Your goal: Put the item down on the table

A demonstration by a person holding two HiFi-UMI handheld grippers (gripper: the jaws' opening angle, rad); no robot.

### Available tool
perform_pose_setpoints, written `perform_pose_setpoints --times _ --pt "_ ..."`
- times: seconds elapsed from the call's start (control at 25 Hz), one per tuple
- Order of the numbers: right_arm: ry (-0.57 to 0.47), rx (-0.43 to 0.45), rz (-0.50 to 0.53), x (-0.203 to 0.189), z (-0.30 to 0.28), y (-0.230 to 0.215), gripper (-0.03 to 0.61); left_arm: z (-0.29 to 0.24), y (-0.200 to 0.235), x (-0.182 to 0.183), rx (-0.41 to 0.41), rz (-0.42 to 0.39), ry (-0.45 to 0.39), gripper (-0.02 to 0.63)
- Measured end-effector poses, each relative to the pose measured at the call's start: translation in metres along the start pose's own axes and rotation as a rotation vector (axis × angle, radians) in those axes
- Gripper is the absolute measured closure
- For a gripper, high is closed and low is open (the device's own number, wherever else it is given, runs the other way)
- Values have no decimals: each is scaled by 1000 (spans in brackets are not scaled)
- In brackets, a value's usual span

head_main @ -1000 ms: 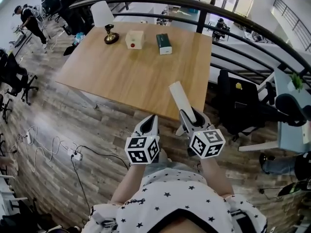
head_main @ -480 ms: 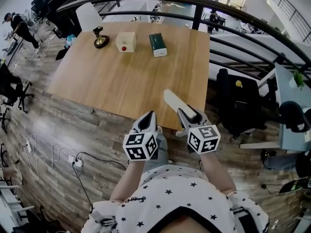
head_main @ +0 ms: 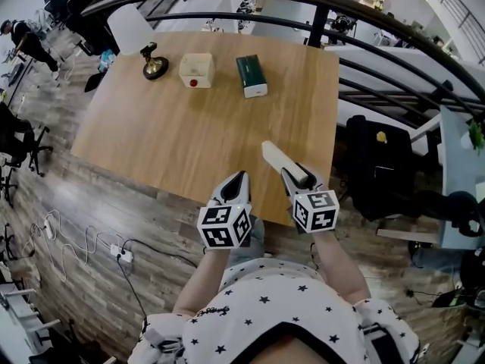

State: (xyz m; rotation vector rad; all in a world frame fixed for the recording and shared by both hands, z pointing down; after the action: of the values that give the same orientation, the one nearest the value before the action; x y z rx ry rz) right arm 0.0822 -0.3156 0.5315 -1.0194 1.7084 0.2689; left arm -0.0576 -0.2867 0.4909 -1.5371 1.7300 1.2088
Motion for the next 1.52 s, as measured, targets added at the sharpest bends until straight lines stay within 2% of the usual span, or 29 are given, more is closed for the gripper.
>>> perform_pose_setpoints --times 0.2,0.72,1.0,1.52 --pt "42 -42 16 5 -25 -27 428 -26 7 4 -5 -7 44 603" --pt "174 -198 199 6 -59 -77 428 -62 20 4 -17 -11 110 603" --pt "276 -219 316 1 -66 -68 428 -63 26 1 -20 -7 122 603" --pt "370 -198 357 -28 -67 -56 423 -54 32 -5 -13 -5 137 603"
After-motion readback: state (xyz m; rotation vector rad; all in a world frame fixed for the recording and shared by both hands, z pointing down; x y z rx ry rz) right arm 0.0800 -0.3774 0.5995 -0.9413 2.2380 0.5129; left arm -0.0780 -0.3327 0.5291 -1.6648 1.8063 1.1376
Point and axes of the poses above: the fingertips, and each gripper's own axes: z backward along the fingers, y to its left, x out of its top, the point moved 2 cm from there along z, backward along the fingers, and after that the axes turned 14 degrees about x, right-handed, at the moved point
